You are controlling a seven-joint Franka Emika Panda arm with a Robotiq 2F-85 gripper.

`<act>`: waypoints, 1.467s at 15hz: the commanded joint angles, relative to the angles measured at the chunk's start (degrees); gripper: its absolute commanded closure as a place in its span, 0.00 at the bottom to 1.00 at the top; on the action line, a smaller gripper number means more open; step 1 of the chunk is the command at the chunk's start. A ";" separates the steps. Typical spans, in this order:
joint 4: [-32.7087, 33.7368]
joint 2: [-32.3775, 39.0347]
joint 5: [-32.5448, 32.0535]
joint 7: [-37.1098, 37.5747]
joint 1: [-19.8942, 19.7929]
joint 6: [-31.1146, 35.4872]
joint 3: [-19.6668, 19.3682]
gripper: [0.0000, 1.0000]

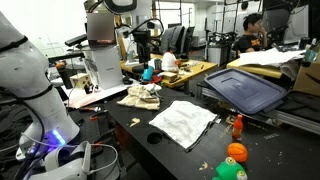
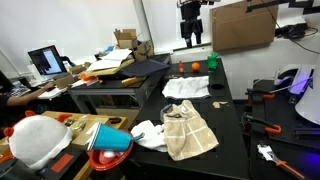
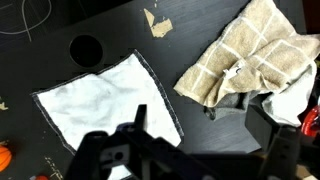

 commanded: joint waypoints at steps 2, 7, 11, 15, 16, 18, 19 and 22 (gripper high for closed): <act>0.08 0.04 0.23 -0.21 -0.81 -0.11 0.75 0.00; 1.09 2.03 0.35 -0.35 -0.68 -0.45 0.83 0.00; 2.63 6.07 -0.35 -0.20 -1.03 -0.88 0.80 0.00; 4.76 10.95 -2.71 -0.48 -1.83 -0.09 0.72 0.00; 5.38 12.20 -3.85 -0.21 -2.03 0.22 0.80 0.00; 6.46 14.69 -7.32 1.49 -2.37 1.90 0.98 0.00; 7.24 16.21 -8.62 1.91 -2.34 2.64 1.06 0.00; 9.31 20.91 -12.41 2.96 -2.43 5.46 0.85 0.00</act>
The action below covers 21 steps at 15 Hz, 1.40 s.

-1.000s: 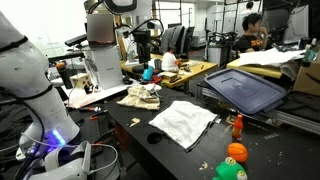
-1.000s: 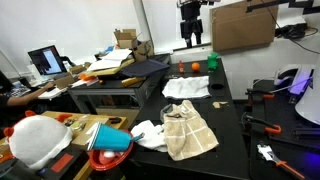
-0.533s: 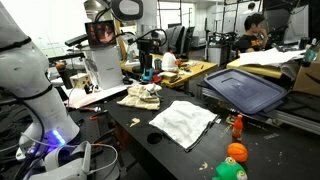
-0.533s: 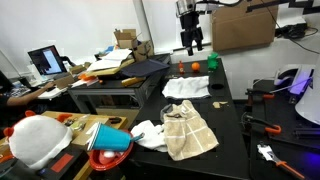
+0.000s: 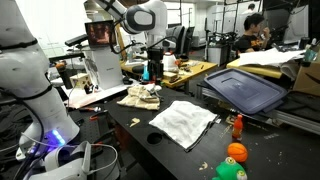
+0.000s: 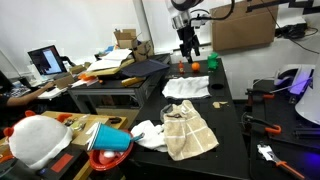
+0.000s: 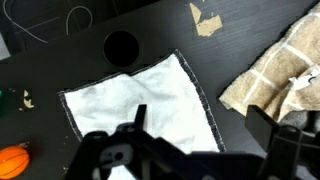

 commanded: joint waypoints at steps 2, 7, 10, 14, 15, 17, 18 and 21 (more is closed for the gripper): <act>4.63 7.36 -5.89 1.59 -0.59 3.40 0.37 0.00; 7.82 12.99 -10.49 0.08 -0.80 3.85 -0.24 0.00; 9.38 15.72 -11.84 -0.90 -1.17 4.21 -0.45 0.00; 12.83 19.09 -13.16 0.07 -1.29 5.34 -0.83 0.00; 13.96 20.08 -12.72 0.22 -1.37 5.50 -0.84 0.00; 16.20 21.98 -11.03 0.79 -1.65 5.17 -0.63 0.00; 17.33 22.90 -9.61 1.06 -1.89 4.71 -0.41 0.00; 20.48 25.35 -5.00 2.88 -2.19 3.81 -0.13 0.00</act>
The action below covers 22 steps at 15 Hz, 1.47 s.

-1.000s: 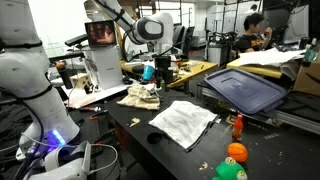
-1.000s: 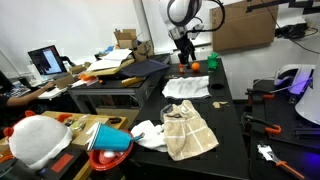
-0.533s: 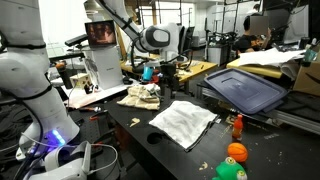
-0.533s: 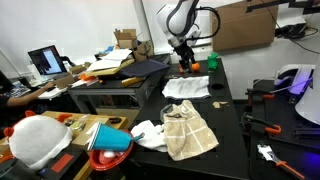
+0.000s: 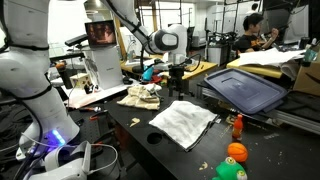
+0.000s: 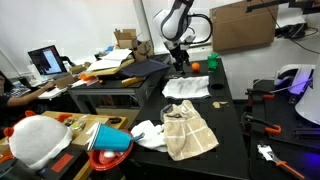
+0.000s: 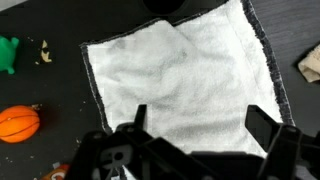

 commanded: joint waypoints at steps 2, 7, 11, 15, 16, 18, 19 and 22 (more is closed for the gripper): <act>5.57 4.00 6.55 4.10 -0.52 -0.91 0.62 0.00; 10.02 7.67 6.30 6.64 0.30 0.04 -0.19 0.00; 14.55 10.91 6.08 6.18 -0.05 -0.38 -0.48 0.00; 19.96 14.76 9.11 8.98 -1.40 -2.20 -0.76 0.00; 21.10 15.74 9.83 9.82 -1.68 -2.44 -0.81 0.00; 24.25 18.30 11.05 12.32 -1.88 -3.25 -1.24 0.00; 25.76 19.42 11.45 13.25 -1.87 -3.57 -1.36 0.00; 29.16 22.15 12.05 13.53 -1.79 -4.03 -1.01 0.00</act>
